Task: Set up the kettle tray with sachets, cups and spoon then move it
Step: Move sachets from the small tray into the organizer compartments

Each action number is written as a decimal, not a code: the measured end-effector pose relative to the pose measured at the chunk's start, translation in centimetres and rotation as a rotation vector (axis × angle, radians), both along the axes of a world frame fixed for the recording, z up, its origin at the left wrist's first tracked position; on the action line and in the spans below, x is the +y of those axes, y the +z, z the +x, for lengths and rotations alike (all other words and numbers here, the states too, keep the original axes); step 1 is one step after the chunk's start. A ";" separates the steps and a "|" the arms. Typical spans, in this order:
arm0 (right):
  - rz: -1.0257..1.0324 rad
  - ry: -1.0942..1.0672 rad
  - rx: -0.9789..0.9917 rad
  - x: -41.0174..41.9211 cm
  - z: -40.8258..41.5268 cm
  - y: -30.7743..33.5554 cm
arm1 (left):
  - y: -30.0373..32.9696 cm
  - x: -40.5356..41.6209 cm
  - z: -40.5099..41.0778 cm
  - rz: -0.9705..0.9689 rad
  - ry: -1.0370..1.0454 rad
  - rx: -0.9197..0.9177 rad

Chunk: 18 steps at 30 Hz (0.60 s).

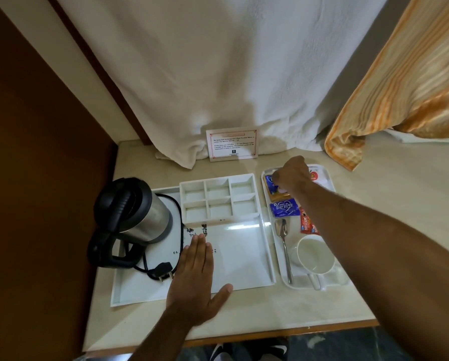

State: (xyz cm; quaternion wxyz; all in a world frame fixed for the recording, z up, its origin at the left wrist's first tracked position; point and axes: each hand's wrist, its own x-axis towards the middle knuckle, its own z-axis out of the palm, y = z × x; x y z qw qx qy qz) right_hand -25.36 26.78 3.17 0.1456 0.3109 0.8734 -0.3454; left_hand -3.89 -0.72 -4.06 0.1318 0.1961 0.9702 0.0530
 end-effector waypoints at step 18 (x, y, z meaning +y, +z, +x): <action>-0.114 0.081 -0.052 -0.8 0.5 0.7 | -0.3 0.0 0.0 0.021 0.005 0.027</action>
